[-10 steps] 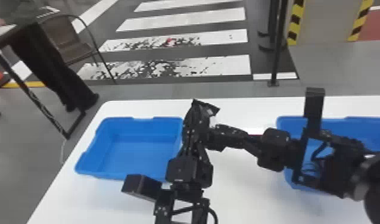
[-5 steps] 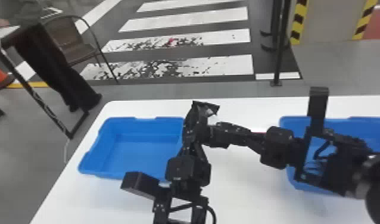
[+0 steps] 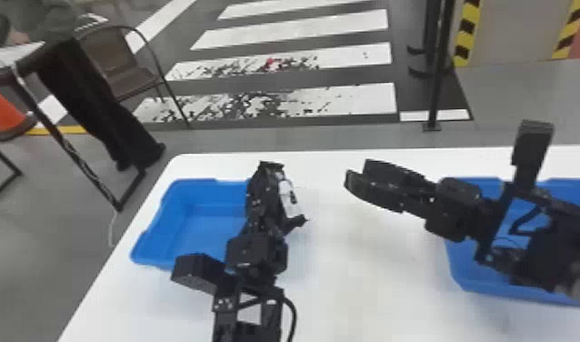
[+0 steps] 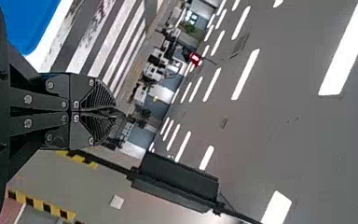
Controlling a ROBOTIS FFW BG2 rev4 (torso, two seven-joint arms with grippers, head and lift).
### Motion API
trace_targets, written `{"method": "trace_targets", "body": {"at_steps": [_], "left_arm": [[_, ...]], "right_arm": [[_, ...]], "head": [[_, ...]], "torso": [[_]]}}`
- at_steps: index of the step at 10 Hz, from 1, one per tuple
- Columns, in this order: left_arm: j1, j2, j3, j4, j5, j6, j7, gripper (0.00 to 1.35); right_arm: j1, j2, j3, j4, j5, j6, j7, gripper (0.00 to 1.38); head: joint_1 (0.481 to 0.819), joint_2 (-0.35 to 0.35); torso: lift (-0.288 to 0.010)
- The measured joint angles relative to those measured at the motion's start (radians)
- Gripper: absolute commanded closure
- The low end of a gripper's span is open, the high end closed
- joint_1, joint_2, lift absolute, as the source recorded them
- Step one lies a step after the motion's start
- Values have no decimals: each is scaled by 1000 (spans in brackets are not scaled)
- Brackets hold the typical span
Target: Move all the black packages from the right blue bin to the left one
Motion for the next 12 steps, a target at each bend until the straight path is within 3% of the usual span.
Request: {"method": "trace_targets", "body": {"at_steps": [3,4,5,6,8,10,12], "left_arm": [[-89,-19,250,195,-245,21,30,1199],[-102,-17,264,232,-228,25,40,742],[-103,-13,241,243,-172,26,43,196],[-99,-11,218,244,-149,6,51,45],[-87,-7,182,243,-149,-83,65,188],[-62,-5,150,207,-163,-189,93,228],[-5,-3,108,96,-166,-213,101,223]], "right_arm": [[20,2,-23,4,-11,-10,0,182],[26,2,-31,-1,-3,-3,0,180],[41,3,-58,-18,25,21,0,179],[57,3,-93,-35,56,37,1,179],[87,5,-175,-85,146,73,-1,177],[131,12,-283,-191,261,189,-27,177],[206,24,-415,-349,401,339,-80,177]], "head": [[695,350],[695,350],[695,350],[695,350],[695,331],[695,288],[695,190]], "torso": [[-154],[-154],[-154],[-154],[-154],[-154],[-154]]}}
